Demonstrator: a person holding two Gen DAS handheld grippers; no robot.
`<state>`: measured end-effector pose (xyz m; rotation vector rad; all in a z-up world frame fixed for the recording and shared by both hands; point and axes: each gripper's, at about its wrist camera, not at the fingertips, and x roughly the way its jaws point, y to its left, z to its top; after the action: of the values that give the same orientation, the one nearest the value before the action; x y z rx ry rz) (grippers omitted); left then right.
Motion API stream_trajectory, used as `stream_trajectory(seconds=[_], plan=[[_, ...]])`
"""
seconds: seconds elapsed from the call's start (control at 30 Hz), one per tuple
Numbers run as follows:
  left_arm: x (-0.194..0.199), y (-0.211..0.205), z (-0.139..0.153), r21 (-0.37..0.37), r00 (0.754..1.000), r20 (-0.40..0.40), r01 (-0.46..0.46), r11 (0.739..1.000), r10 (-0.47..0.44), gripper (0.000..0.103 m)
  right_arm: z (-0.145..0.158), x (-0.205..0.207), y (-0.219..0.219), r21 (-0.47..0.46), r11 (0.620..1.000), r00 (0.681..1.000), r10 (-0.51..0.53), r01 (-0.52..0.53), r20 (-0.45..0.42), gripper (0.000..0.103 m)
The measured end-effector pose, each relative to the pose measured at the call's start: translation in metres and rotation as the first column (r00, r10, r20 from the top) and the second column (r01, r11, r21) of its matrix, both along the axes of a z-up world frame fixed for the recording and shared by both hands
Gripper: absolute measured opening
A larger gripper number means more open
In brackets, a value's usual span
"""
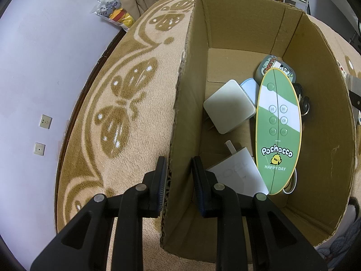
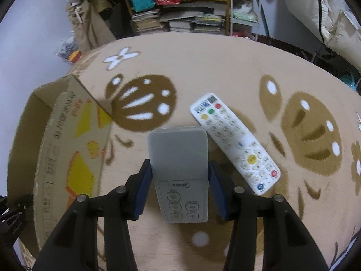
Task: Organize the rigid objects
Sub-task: 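Move the right gripper to the white air-conditioner remote and grasp it, then carry the white air-conditioner remote into the box and release it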
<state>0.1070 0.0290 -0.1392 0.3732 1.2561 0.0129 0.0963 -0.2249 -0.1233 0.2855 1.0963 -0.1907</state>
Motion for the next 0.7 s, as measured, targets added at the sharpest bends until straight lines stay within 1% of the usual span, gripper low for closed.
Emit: stream_trajectory(seconds=[0.3,0.53,0.63,0.7], plan=[[0.0,0.0,0.0,-0.004,1.0,-0.001,-0.001,1.0,0.001,0.023,0.011,0.001,0.018,0.015,0.998,0.997,0.053,-0.054,0.061,0.052],[0.0,0.0,0.0,-0.004,1.0,-0.001,-0.002,1.0,0.002,0.023,0.03,-0.002,0.024,0.03,0.999,0.984,0.035,-0.041,0.173,0.052],[0.0,0.0,0.0,-0.003,1.0,-0.001,-0.001,1.0,0.001,0.023,0.042,-0.003,0.027,0.031,0.998,0.973,0.041,-0.05,0.228,0.052],[0.0,0.0,0.0,-0.003,1.0,-0.001,-0.001,1.0,0.001,0.023,0.053,-0.006,0.031,0.033,0.998,0.959,0.046,-0.057,0.28,0.052]])
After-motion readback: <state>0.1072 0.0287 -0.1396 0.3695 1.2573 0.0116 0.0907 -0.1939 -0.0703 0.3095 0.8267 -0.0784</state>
